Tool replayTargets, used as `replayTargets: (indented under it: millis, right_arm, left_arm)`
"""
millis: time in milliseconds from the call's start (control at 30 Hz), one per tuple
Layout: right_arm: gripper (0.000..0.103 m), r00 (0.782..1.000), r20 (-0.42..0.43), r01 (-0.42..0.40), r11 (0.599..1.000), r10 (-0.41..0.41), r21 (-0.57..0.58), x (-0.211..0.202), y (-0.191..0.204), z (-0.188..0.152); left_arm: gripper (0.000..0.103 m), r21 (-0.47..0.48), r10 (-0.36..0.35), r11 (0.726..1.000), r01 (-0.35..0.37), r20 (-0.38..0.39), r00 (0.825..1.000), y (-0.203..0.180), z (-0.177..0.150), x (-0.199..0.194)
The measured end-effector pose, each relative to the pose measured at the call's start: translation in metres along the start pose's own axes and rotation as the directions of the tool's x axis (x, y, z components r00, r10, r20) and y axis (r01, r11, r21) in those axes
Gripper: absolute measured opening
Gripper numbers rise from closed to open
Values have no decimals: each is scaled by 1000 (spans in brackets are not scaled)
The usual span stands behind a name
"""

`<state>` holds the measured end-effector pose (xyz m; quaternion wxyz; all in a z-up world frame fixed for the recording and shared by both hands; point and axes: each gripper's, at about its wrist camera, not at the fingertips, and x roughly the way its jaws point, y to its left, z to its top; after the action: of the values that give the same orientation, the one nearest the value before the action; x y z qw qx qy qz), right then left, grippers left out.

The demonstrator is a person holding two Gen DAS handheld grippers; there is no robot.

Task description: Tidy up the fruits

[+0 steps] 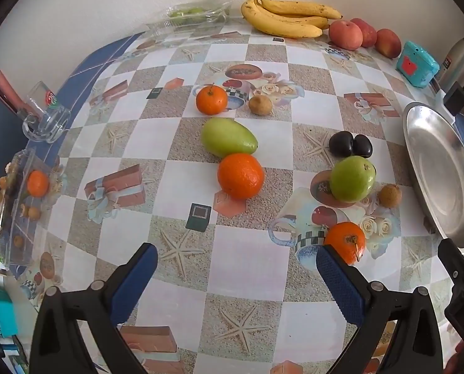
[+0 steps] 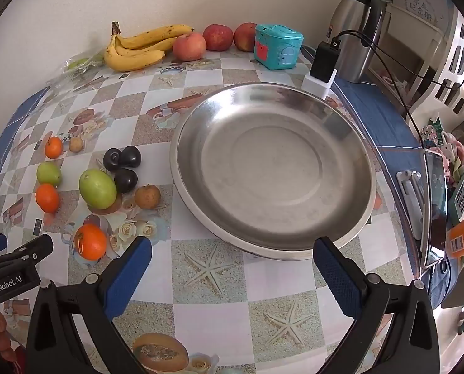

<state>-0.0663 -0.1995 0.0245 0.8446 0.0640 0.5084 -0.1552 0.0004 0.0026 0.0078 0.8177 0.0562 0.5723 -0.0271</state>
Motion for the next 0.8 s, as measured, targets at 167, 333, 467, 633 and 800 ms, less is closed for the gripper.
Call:
replayTargets:
  millis: [167, 333, 467, 633, 800]
  right_arm:
    - [103, 1000, -1, 0, 1000, 0, 1, 0, 0, 0]
    - [103, 1000, -4, 1, 1000, -1, 2, 1, 0, 0]
    - [103, 1000, -2, -1, 1000, 1, -1, 1, 0, 0]
    - [103, 1000, -3, -1, 1000, 1, 0, 1, 0, 0]
    - [103, 1000, -4, 0, 1000, 0, 0, 2, 0, 0]
  left_arm:
    - [103, 0, 1, 1000, -1, 6, 1000, 1, 1, -1]
    - [103, -5, 4, 1000, -3, 18, 1000, 2, 2, -3]
    - [103, -8, 5, 1000, -5, 30, 1000, 1, 2, -5]
    - [103, -8, 10, 1000, -10, 49, 999, 0, 2, -8]
    - [103, -9, 17, 1000, -16, 68, 998, 0, 1, -12]
